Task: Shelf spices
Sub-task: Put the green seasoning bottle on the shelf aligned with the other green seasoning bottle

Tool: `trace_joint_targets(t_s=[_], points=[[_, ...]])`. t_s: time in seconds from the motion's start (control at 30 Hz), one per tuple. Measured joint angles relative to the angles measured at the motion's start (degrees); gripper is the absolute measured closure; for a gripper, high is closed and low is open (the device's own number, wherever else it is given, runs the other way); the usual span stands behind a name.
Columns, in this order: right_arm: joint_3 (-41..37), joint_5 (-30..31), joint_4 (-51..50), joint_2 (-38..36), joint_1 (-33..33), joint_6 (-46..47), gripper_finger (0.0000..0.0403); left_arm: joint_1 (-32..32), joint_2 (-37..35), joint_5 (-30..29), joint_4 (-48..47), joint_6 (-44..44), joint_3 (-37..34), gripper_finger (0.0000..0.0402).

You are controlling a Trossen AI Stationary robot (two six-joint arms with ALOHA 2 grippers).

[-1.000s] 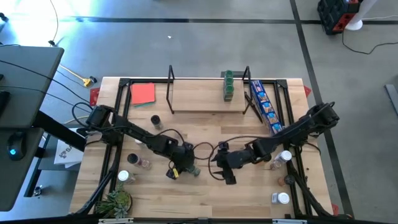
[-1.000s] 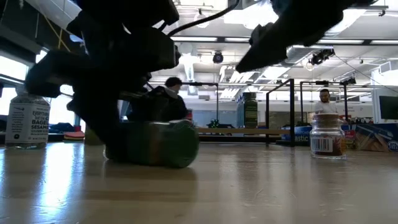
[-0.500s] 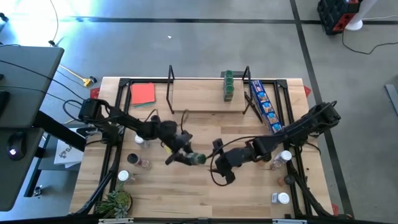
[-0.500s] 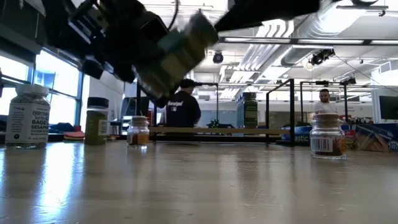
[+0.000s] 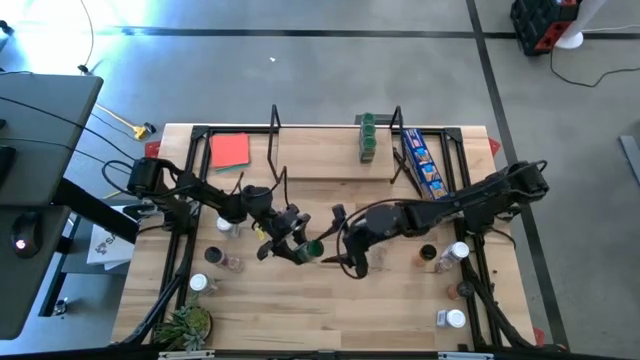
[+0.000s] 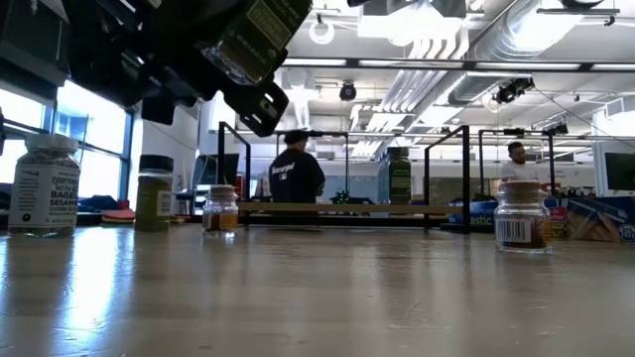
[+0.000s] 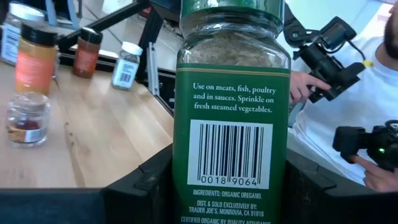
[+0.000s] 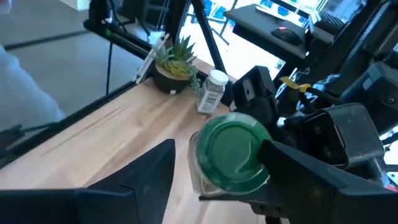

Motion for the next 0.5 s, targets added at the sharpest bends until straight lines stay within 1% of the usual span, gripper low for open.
trace_joint_targets(t_s=[0.13, 0.23, 0.33, 0.4, 0.5], points=[[0.0, -3.3, 0.8, 0.0, -1.4, 0.2, 0.0138, 0.0, 0.0, -0.1, 0.5, 0.0, 0.0, 0.0209], [0.3, -3.6, 0.5, 0.0, -2.0, 0.3, 0.0119, 0.0, 0.0, -0.3, 0.2, 0.0, 0.0, 0.0209], [0.6, -4.5, 0.7, 0.4, -2.6, -1.8, 0.0102, 0.0, 0.0, -0.3, 0.3, 0.0, 0.0, 0.0209], [0.6, -6.1, 0.6, 0.7, -3.1, -3.8, 0.0098, 0.1, 0.0, -0.3, 0.1, 0.0, 0.0, 0.0209], [0.6, -10.5, 1.6, 1.6, -3.9, -6.0, 0.0099, 0.1, 0.0, -0.6, 0.0, 0.0, 0.0, 0.0209]])
